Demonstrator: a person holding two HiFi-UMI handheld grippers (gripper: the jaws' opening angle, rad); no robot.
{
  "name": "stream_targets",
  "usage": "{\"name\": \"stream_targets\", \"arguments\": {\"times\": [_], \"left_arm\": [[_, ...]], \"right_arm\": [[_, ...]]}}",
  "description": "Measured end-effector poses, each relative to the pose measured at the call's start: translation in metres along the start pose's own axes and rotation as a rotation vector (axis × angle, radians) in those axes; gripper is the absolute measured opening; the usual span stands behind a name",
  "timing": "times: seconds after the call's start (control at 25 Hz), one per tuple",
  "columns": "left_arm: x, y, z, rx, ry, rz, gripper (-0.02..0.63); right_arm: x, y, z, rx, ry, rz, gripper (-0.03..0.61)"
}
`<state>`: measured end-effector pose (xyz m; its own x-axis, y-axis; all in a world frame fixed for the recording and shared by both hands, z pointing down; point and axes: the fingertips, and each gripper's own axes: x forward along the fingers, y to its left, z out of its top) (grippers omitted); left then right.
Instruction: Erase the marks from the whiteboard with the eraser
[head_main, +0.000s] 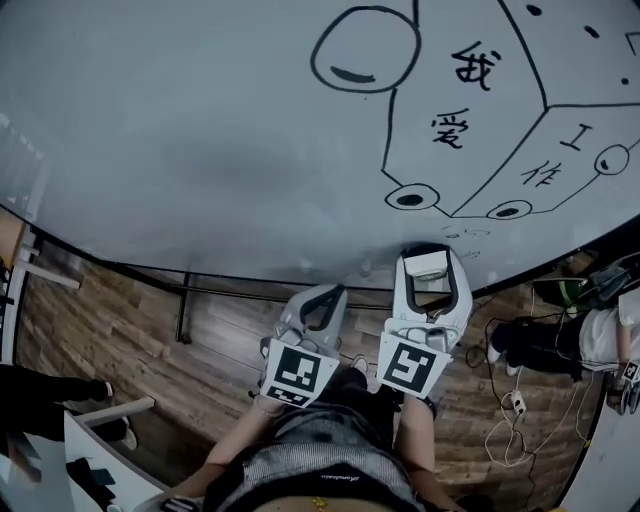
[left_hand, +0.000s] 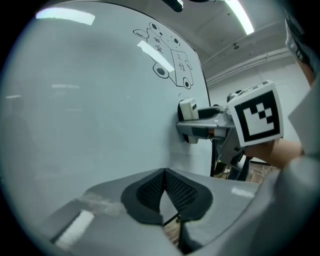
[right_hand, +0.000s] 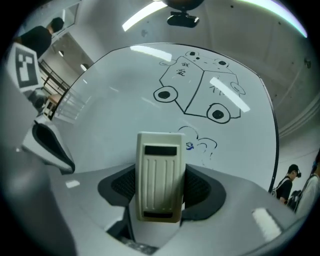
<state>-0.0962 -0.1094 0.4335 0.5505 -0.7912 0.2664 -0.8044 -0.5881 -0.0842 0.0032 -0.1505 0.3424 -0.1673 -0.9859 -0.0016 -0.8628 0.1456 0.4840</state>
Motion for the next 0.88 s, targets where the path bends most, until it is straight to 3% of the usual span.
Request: {"name": "stream_targets", "arguments": {"times": [0.08,0.32,0.52,0.72,0.88], "left_arm": [[-0.002,0.003,0.0,-0.001,-0.002,0.006,0.005],[-0.004,0.006,0.001,-0.004,-0.003,0.018,0.005],[-0.003,-0.001,0.005,0.002,-0.007,0.019,0.005],[-0.002,-0.007,0.007,0.013,-0.003,0.014,0.005],[0.0,-0.016,0.012,0.019,-0.011,0.008,0.005]], "right_arm": [[-0.002,-0.002,0.008,-0.02,-0.01,-0.009,0.258],[-0.003,-0.033,0.088,-0.013,-0.166,-0.049,0.259],[0.0,-0.021,0.051,0.012,-0.061,-0.017,0.256],[0.0,-0.003,0.004,-0.066,0.02,0.0,0.256],[-0.008,-0.018,0.043,-0.103,-0.071,-0.024,0.258]]}}
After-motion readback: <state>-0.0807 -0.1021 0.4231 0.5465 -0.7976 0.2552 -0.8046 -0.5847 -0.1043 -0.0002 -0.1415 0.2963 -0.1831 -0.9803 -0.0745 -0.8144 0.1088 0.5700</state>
